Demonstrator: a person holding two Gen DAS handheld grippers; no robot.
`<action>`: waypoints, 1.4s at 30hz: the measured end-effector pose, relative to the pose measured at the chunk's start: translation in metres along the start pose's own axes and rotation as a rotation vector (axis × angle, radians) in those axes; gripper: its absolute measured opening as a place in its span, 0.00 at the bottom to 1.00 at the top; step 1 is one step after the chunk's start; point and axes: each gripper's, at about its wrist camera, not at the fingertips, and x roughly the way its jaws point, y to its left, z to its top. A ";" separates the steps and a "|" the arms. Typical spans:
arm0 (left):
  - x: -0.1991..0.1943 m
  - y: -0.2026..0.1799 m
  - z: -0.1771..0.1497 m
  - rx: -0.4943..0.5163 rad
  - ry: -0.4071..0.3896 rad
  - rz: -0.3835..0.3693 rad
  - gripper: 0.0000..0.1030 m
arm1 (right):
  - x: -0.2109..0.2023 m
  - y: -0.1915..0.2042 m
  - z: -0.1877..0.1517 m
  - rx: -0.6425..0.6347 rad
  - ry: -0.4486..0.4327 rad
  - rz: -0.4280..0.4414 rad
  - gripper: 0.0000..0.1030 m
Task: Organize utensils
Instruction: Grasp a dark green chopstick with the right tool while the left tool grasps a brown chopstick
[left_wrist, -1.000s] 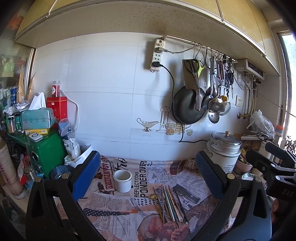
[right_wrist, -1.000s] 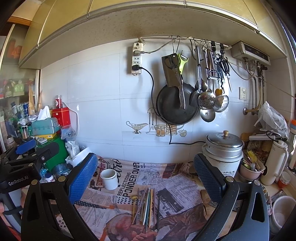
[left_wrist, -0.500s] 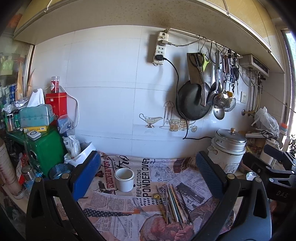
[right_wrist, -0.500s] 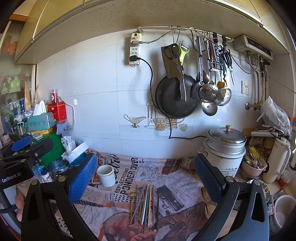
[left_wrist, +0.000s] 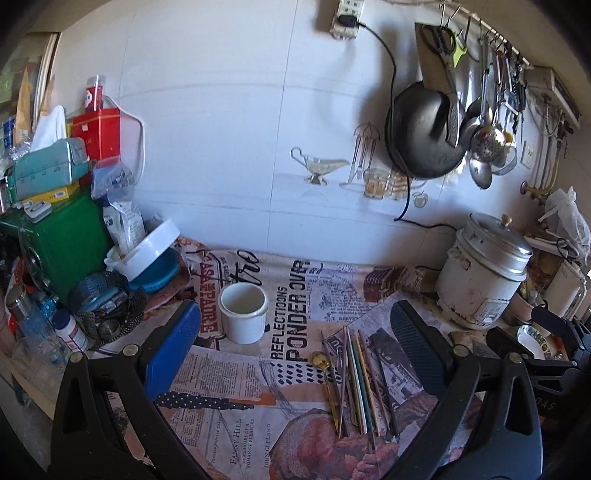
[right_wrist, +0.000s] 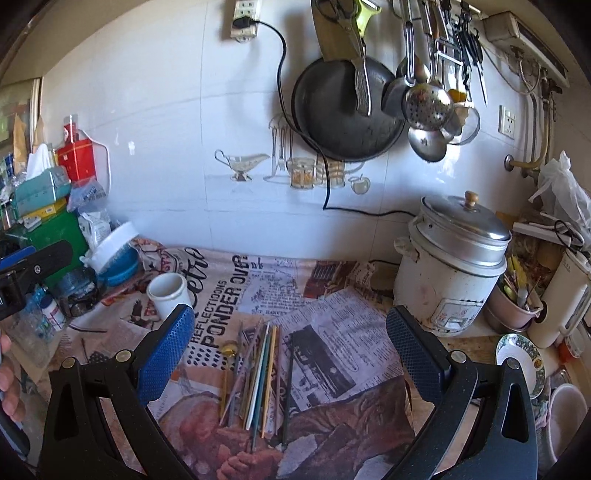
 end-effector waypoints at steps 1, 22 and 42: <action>0.014 -0.001 -0.003 -0.003 0.033 0.001 1.00 | 0.012 -0.001 -0.003 -0.005 0.028 -0.004 1.00; 0.234 -0.047 -0.106 0.054 0.579 0.039 0.75 | 0.214 -0.032 -0.077 -0.004 0.572 0.221 0.60; 0.302 -0.080 -0.110 0.147 0.735 -0.227 0.15 | 0.252 -0.027 -0.089 0.109 0.705 0.285 0.21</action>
